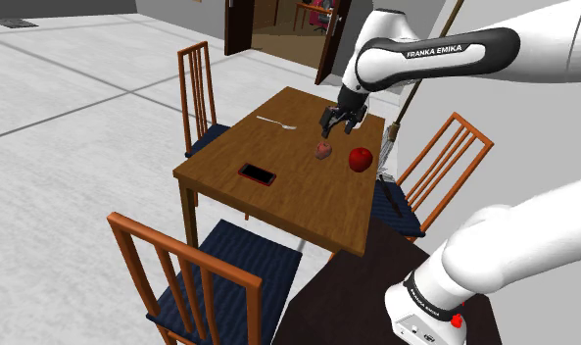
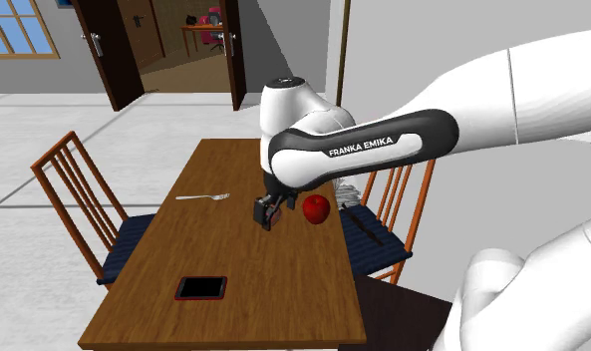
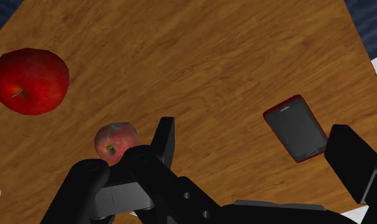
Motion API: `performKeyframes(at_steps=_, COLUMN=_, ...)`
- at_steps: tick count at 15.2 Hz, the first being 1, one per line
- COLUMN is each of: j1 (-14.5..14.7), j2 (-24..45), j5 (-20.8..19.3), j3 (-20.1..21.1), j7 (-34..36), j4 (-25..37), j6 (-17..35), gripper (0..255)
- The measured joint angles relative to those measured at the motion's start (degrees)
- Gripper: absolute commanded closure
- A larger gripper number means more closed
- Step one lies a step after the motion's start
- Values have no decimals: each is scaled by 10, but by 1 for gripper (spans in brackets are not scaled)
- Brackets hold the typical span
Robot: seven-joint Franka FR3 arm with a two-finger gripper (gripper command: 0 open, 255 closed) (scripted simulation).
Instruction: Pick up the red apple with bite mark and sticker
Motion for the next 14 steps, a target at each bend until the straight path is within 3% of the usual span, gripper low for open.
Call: performKeyframes(at_steps=14, j1=-51, j2=272, j5=-13, j3=-41, j7=53, j4=145, j6=140, gripper=0)
